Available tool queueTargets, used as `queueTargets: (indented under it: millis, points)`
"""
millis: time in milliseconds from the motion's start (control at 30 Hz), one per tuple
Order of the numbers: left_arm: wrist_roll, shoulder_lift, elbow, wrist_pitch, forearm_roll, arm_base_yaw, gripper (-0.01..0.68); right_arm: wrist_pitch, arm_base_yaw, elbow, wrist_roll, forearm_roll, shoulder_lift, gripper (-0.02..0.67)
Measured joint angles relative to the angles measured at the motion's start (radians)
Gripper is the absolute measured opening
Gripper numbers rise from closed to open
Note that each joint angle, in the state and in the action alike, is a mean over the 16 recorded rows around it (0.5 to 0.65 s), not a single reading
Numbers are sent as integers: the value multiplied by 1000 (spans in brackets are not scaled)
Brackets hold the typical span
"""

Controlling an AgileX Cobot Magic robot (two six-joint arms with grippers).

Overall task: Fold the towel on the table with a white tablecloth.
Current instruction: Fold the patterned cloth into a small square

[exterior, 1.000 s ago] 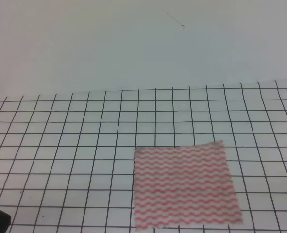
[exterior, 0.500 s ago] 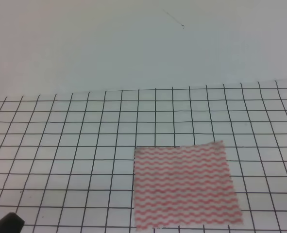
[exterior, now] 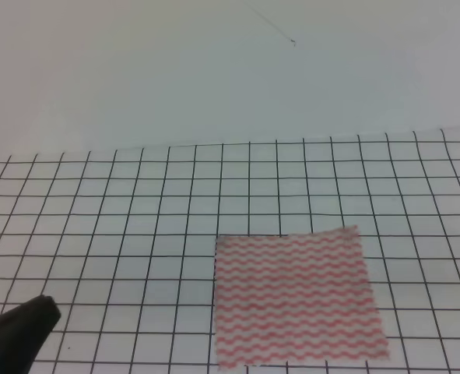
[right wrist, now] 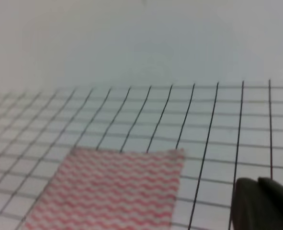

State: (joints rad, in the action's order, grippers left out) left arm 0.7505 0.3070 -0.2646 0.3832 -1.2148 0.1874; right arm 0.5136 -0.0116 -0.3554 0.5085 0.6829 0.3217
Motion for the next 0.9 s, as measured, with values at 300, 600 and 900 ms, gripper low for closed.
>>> queueTargets:
  millis: [300,600,900]
  points:
    - [248,276,-118,160,-94,0,12,182,3,-140,248,69,383,12]
    - [363,432,-158,249,-161,0,99,305,22,-202,433,194,668,97]
    - [306,519,-241,264,-44,0,168,260,159,-274,451,225,826,165]
